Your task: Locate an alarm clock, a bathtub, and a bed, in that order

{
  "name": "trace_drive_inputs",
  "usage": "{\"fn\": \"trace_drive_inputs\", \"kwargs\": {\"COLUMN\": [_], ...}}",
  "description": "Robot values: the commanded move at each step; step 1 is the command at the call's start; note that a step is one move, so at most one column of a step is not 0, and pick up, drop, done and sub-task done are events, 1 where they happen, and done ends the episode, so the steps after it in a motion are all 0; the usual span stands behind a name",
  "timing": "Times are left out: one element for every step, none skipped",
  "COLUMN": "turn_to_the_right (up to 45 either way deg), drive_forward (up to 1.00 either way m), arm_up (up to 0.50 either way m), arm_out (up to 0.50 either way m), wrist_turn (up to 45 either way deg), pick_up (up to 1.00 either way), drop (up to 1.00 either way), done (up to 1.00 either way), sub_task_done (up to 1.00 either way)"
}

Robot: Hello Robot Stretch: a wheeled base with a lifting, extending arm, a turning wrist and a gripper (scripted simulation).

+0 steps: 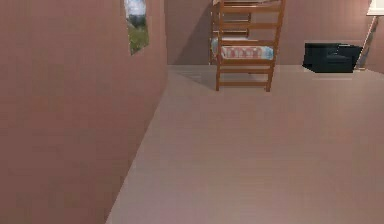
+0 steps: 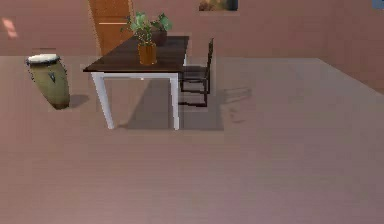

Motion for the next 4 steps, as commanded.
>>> {"fn": "trace_drive_inputs", "kwargs": {"turn_to_the_right": [0.0,0.0,0.0,0.0], "drive_forward": [1.00,1.00,1.00,1.00], "arm_up": [0.00,0.00,0.00,0.00], "arm_out": [0.00,0.00,0.00,0.00], "wrist_turn": [0.0,0.0,0.0,0.0], "pick_up": [0.00,0.00,0.00,0.00], "drop": [0.00,0.00,0.00,0.00], "done": [0.00,0.00,0.00,0.00], "sub_task_done": [0.00,0.00,0.00,0.00]}}
